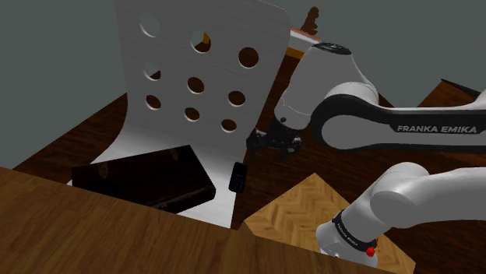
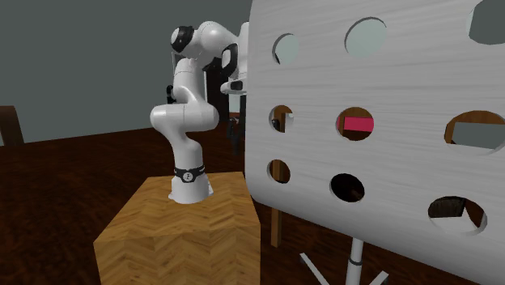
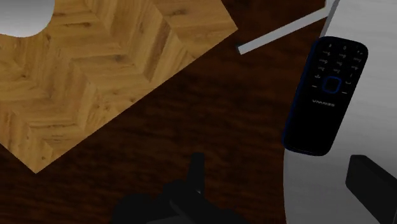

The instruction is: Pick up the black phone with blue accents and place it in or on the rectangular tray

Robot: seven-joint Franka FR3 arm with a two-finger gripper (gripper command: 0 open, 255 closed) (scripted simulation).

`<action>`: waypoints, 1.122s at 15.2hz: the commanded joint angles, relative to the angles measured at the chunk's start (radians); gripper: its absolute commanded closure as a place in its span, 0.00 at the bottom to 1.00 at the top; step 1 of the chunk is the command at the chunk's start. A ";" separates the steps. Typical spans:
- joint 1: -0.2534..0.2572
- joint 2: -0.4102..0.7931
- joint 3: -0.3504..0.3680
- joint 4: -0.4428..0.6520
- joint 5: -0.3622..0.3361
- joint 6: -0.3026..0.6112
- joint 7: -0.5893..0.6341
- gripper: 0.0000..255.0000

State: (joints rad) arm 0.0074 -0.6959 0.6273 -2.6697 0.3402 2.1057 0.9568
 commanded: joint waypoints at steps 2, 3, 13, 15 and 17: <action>-0.055 0.102 0.134 0.031 -0.005 0.100 0.149 0.00; -0.083 0.141 0.181 0.046 -0.018 0.132 0.200 0.00; -0.233 0.323 0.370 0.043 -0.111 0.326 0.353 0.00; -0.233 0.323 0.370 0.043 -0.111 0.326 0.354 0.00; -0.233 0.323 0.369 0.043 -0.111 0.326 0.354 0.00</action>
State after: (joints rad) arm -0.2248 -0.3739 0.9957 -2.6263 0.2297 2.4297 1.3096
